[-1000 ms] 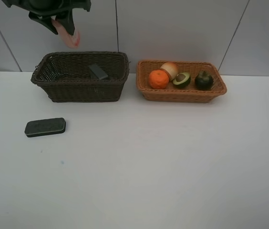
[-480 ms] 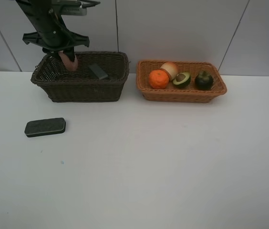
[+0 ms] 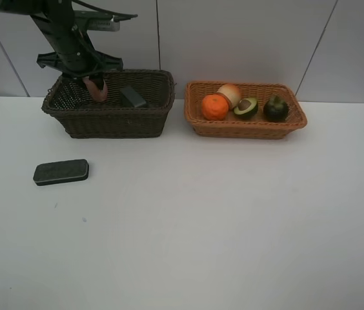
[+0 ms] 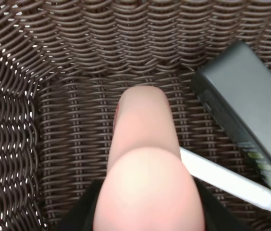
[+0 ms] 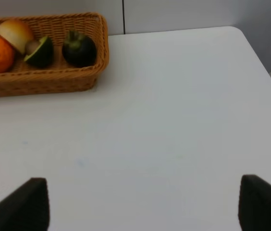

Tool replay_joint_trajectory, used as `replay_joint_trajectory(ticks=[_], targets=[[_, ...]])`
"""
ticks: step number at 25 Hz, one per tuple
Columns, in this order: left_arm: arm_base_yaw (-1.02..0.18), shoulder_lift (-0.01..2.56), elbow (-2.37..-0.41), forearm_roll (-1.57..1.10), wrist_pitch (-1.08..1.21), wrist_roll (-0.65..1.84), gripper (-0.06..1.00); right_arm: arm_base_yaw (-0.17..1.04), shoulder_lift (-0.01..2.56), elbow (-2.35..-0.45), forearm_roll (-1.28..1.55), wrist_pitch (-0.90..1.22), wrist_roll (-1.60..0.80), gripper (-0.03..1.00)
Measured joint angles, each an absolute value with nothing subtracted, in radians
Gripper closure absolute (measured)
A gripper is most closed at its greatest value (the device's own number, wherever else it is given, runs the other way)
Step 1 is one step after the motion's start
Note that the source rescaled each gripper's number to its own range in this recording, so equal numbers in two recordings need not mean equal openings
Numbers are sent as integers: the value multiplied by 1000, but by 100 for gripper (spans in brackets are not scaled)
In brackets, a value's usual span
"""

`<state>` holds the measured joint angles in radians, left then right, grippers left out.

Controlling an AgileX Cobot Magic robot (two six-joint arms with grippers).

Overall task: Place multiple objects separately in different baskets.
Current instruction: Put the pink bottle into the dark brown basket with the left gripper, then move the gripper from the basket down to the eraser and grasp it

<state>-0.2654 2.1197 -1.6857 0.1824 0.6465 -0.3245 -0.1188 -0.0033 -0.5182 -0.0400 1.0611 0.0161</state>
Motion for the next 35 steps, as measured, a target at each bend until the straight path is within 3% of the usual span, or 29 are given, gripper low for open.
replay_joint_trajectory(ticks=[7,8,10,11,14,28,35], targets=[[-265,2122,-1686,182,642,-321,90,-119,-3,-518,-40,1061,16,-2],[-265,2122,-1686,182,642,-320,77,-119,-3,-518,-40,1061,16,-2],[-265,2122,-1686,182,646,-321,32,-119,-3,-518,-40,1061,16,-2],[-265,2122,-1686,179,650,-321,15,-119,-3,-518,-40,1061,16,-2],[-265,2122,-1686,167,673,-324,-3,-119,-3,-518,-40,1061,16,-2],[-265,2015,-1686,157,782,-264,-5,-119,-3,-518,-40,1061,16,-2],[-265,1782,-1686,74,1074,130,-5,-119,-3,-518,-40,1061,17,-2]])
